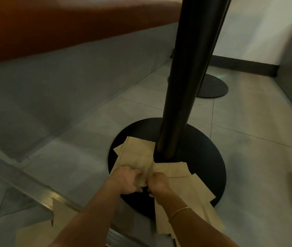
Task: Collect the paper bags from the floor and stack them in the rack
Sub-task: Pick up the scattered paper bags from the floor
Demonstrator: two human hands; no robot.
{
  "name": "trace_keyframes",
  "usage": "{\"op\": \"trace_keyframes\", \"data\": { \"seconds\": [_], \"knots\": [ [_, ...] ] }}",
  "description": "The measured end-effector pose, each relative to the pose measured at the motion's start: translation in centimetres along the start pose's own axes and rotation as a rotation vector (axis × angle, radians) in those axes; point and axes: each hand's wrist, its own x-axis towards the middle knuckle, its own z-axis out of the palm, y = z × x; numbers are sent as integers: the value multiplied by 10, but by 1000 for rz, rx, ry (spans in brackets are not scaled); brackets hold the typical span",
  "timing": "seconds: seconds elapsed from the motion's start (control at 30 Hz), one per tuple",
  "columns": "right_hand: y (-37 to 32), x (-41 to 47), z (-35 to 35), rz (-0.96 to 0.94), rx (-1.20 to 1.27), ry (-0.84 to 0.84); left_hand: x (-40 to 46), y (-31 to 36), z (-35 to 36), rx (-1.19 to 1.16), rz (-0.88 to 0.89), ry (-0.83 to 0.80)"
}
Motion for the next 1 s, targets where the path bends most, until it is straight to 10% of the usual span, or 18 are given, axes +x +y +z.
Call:
{"op": "trace_keyframes", "data": {
  "seconds": [0.2,0.43,0.7,1.0],
  "knots": [
    [-1,-11,-10,-83,8,-35,-9,-4,-13,-352,-53,-92],
    [3,-35,-50,-164,-88,-24,-36,24,-22,-575,-35,324],
    [-2,-103,-166,-432,-321,484,-83,91,-95,-560,-130,835],
    [-19,-281,-369,-738,-468,1180,-146,234,-200,-479,195,1094]
  ]
}}
